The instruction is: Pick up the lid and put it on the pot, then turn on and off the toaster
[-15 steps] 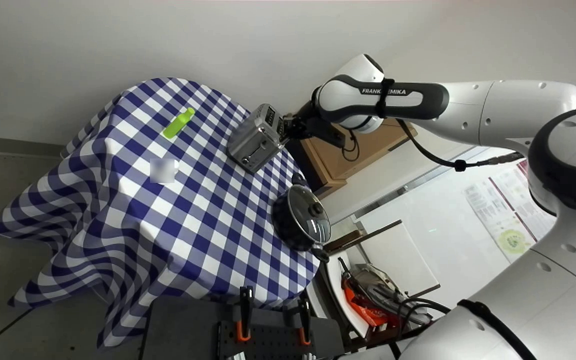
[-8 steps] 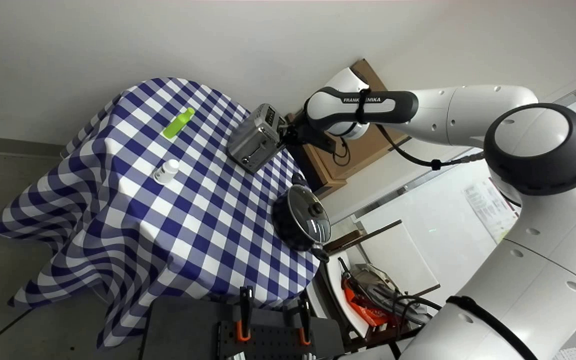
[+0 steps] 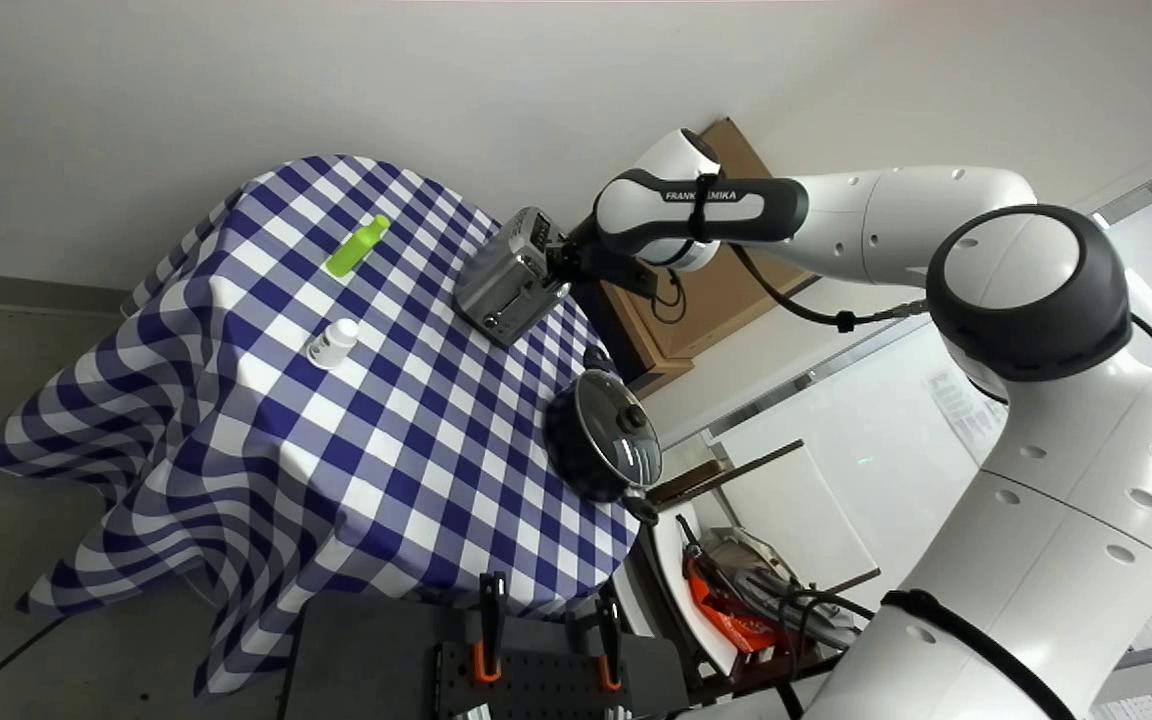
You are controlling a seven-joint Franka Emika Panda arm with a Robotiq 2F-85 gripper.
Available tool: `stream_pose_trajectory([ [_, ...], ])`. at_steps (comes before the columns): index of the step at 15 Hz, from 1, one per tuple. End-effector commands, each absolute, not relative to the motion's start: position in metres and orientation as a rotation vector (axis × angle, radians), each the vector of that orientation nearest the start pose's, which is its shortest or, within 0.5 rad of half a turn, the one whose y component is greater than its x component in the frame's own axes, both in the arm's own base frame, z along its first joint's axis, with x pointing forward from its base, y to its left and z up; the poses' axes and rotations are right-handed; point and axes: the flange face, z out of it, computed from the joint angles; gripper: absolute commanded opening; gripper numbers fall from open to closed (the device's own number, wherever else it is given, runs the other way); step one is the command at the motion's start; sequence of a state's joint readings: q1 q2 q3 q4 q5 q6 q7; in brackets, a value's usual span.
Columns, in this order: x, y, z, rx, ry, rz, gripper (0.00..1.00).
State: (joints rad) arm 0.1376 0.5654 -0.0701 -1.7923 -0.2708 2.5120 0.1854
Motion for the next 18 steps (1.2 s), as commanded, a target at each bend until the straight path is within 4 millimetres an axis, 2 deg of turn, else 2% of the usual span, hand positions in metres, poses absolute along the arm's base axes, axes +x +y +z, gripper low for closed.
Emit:
stream_pose_trajectory([
  [1, 0.679, 0.06, 0.243, -3.325, -0.182, -0.317, 0.0],
  [7, 0.686, 0.064, 0.226, -3.334, -0.217, -0.31, 0.0],
  [13, 0.689, 0.076, 0.199, -3.339, -0.263, -0.264, 0.0],
  [18, 0.687, 0.069, 0.169, -3.349, -0.253, -0.208, 0.0],
])
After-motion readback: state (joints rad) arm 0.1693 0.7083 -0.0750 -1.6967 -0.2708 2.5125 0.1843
